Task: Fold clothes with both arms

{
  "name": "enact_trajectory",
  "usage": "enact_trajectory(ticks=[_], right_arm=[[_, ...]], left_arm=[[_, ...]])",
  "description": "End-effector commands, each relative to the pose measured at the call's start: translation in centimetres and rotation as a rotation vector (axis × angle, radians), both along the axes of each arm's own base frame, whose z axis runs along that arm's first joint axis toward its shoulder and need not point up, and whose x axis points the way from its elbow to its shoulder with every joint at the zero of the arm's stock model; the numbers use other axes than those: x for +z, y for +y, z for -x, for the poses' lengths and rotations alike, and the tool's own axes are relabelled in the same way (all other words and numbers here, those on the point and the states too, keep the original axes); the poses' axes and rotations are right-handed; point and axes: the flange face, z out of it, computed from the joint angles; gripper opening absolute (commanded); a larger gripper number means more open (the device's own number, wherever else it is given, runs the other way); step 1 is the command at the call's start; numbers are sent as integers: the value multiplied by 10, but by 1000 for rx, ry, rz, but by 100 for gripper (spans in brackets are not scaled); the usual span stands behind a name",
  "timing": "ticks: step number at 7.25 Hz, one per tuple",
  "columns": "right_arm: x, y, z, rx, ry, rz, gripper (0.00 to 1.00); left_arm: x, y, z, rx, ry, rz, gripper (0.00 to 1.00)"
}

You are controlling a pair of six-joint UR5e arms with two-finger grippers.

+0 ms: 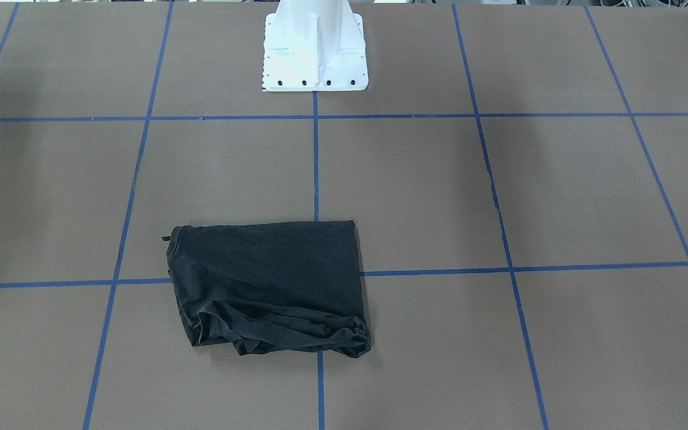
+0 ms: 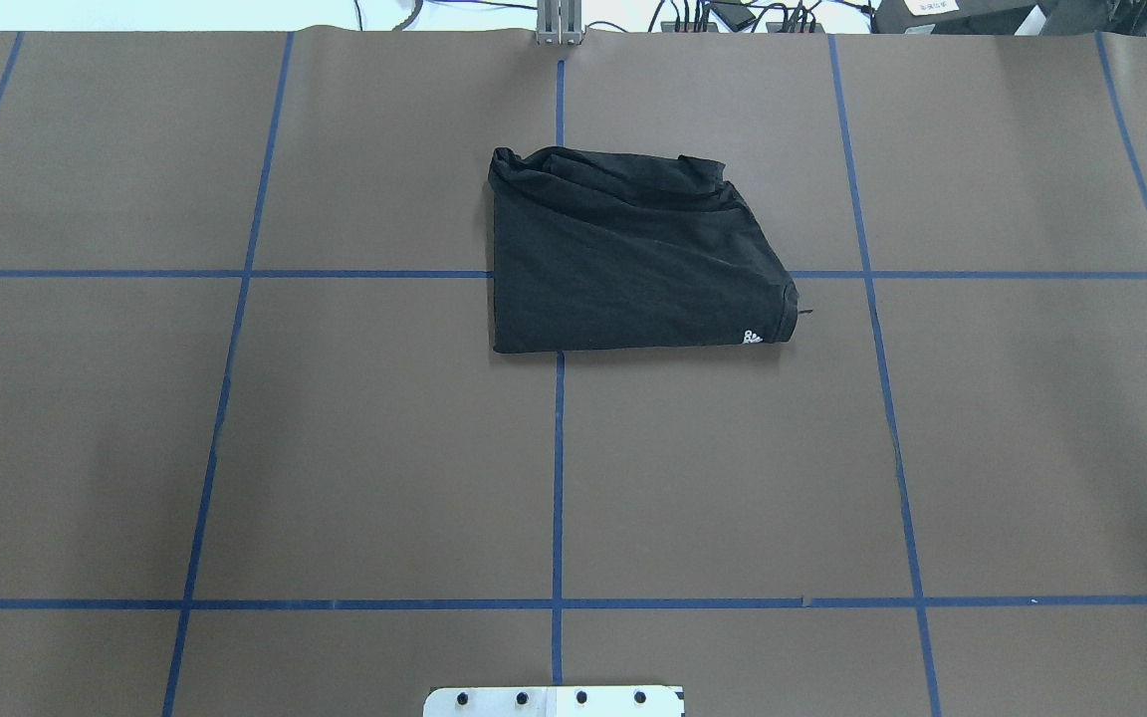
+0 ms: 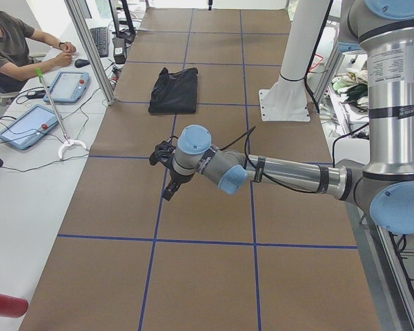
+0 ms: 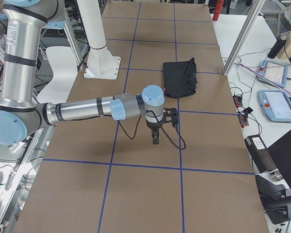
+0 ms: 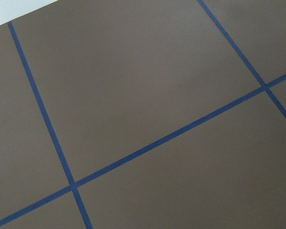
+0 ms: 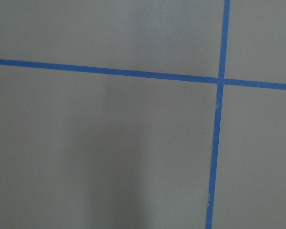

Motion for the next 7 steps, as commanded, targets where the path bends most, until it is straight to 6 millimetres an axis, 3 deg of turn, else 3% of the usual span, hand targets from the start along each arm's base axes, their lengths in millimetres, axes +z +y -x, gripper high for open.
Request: enact_trajectory(ticks=[1,3,4,7], right_arm=[[-6,7,-1,-106,20,-56,100],[-9,4,1,-111,30,-48,100],[-14,9,4,-118,-11,-21,100],[-10,12,5,-109,-38,23,100]], left_arm=[[0,-12,4,-43,-51,-14,100],[-6,-12,4,-35,-30,21,100],[-25,-4,5,-32,-17,-11,100],[-9,8,6,-25,-12,28,100]])
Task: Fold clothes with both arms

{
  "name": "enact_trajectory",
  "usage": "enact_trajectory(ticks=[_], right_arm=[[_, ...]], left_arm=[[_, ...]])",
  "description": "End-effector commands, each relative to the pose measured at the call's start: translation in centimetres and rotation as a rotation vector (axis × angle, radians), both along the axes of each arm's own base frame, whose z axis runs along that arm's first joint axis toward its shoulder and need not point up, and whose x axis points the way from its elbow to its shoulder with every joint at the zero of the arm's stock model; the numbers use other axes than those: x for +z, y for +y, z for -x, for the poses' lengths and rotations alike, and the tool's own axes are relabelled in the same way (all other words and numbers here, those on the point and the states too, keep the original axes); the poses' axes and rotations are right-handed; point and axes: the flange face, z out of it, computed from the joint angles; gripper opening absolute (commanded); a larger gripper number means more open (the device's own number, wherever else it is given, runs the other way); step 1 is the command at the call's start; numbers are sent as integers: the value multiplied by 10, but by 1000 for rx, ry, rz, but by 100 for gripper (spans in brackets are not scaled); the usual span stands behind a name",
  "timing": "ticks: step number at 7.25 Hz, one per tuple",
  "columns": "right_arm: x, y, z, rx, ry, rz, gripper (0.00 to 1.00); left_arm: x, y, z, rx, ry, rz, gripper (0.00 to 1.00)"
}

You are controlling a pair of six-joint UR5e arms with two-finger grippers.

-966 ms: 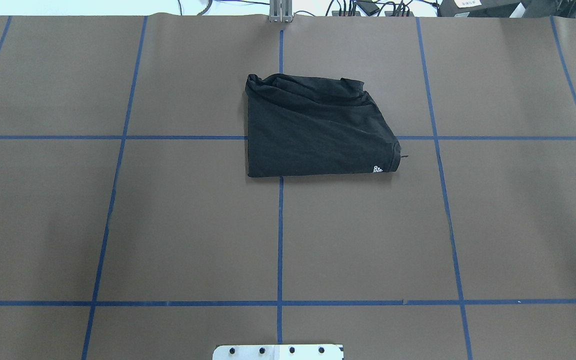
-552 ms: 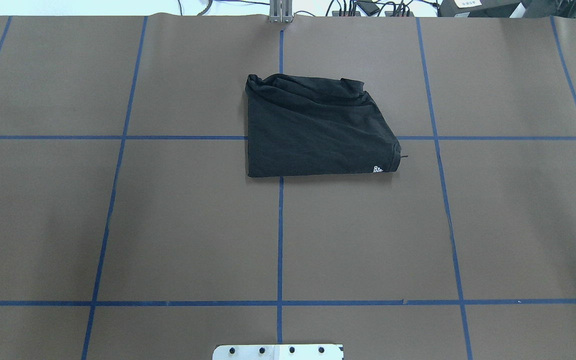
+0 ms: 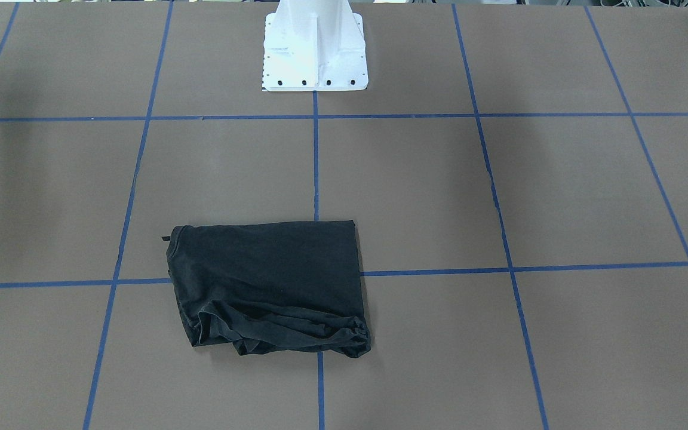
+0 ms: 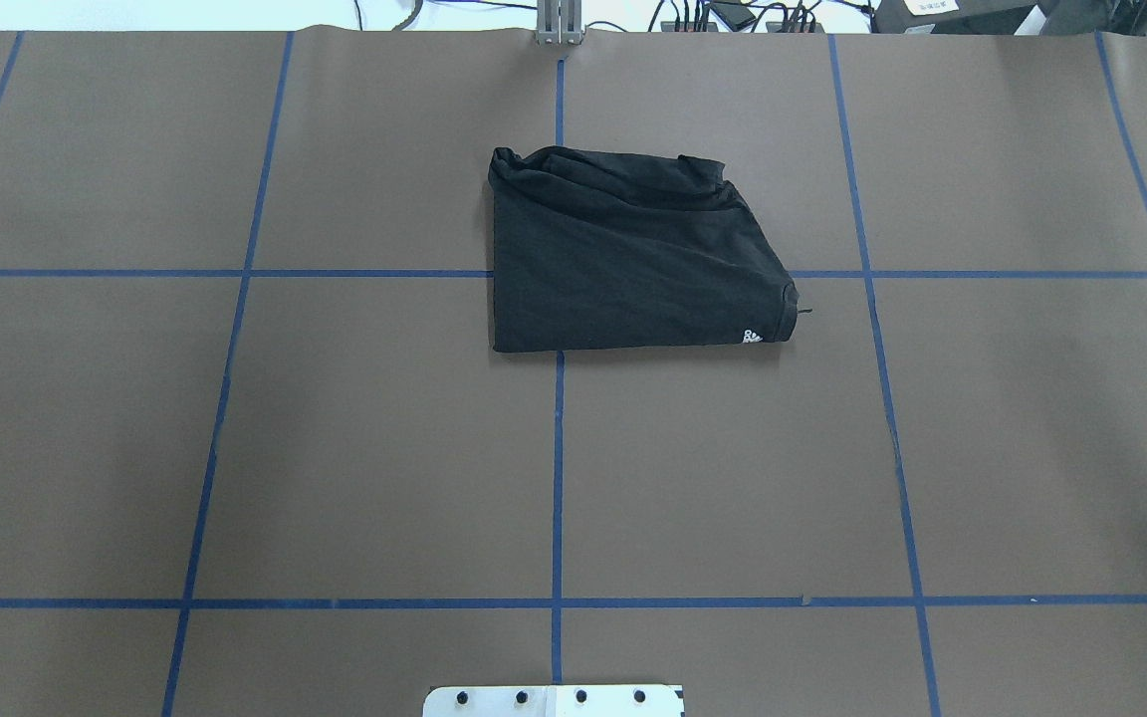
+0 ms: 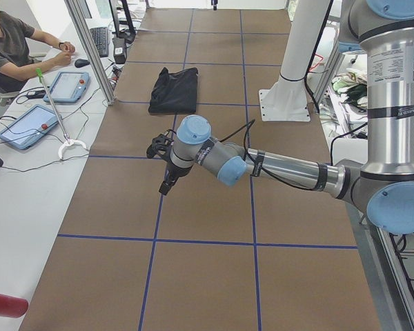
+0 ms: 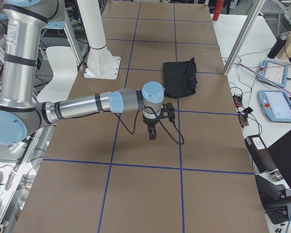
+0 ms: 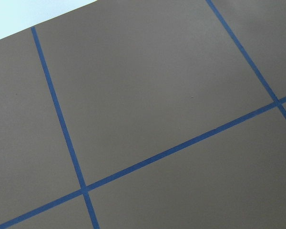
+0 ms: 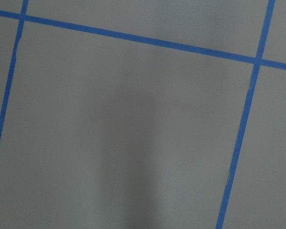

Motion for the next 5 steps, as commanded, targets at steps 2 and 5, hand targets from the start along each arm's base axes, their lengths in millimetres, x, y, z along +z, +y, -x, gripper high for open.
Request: enact_trajectory(ticks=[2,5], right_arm=[[6,-1,-1,10,14,17,100],[0,-22,0,16,42,-19,100]], left_arm=[[0,9,9,-11,13,5,100],[-1,9,9,-9,15,4,100]])
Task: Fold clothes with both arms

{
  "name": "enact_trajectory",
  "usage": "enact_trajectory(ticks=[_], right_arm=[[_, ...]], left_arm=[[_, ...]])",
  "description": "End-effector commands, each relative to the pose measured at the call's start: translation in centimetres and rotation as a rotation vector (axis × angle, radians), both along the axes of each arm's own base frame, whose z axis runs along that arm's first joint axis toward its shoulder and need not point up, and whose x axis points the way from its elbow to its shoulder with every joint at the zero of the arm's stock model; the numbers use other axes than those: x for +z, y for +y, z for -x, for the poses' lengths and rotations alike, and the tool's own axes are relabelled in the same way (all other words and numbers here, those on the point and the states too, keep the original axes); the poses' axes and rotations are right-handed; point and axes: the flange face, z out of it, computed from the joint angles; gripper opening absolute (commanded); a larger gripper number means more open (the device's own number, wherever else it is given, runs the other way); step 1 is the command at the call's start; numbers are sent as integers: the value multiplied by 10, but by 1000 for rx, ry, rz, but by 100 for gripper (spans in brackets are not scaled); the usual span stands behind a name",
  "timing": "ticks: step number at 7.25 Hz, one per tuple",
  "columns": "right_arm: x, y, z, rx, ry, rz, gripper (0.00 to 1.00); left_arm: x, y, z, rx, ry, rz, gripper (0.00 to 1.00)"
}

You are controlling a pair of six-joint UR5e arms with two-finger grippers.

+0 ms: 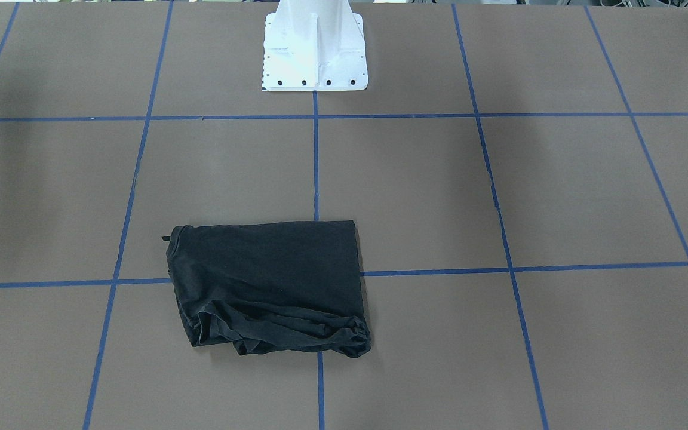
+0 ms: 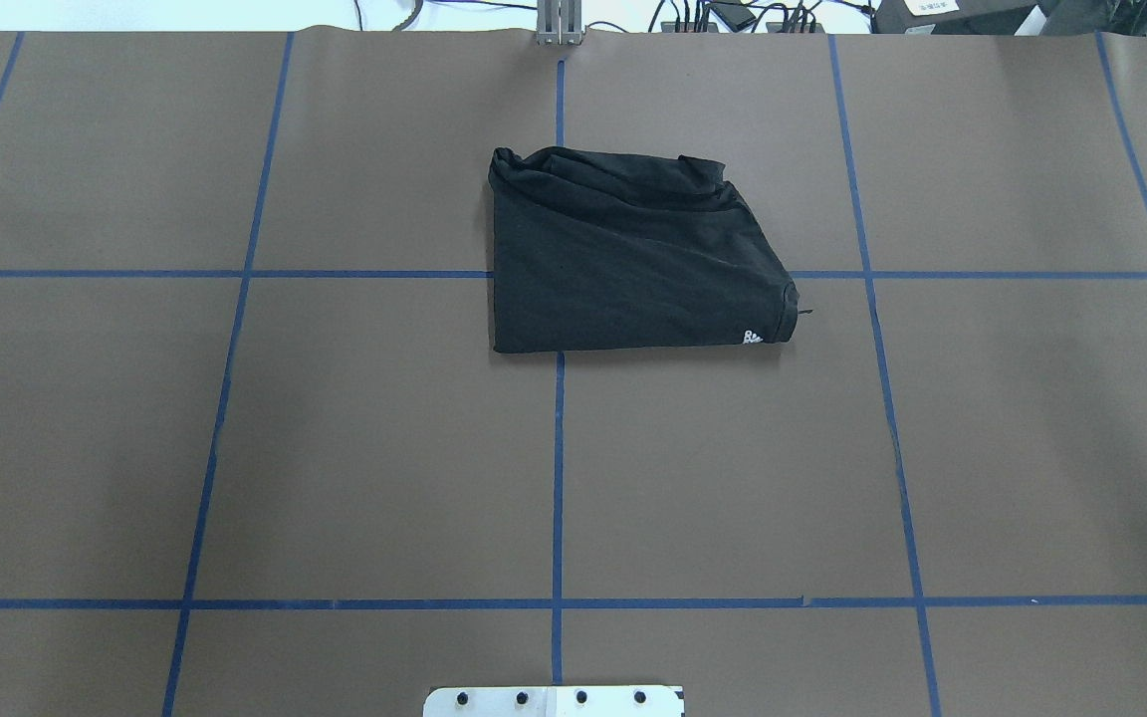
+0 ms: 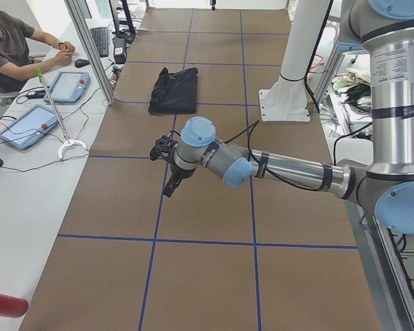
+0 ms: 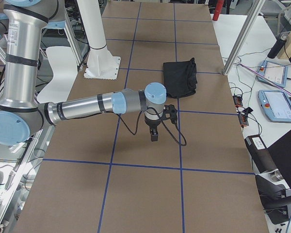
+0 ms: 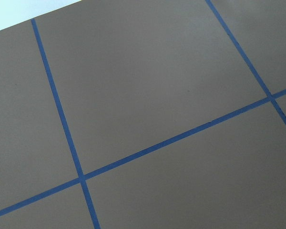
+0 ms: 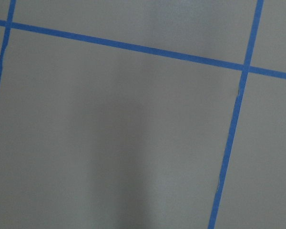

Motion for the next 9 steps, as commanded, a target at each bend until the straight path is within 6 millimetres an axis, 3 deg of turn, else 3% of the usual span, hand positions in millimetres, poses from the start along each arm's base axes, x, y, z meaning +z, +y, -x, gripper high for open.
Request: enact_trajectory(ticks=[1,3,4,6,9], right_arm=[[-1,-9,-1,5,35,-18,100],[-5,-12,0,7,32,-21,100],[16,-15,2,5,17,30,100],[24,-13,5,-7,-31,52,100],[20,-15,2,4,-31,46,100]], left_arm=[[-1,0,0,0,1,-2,100],[-2,-1,-1,2,2,-5,100],[-2,-1,0,0,2,-3,100],[6,-1,0,-3,-4,13,100],[20,-3,2,-5,-8,74,100]])
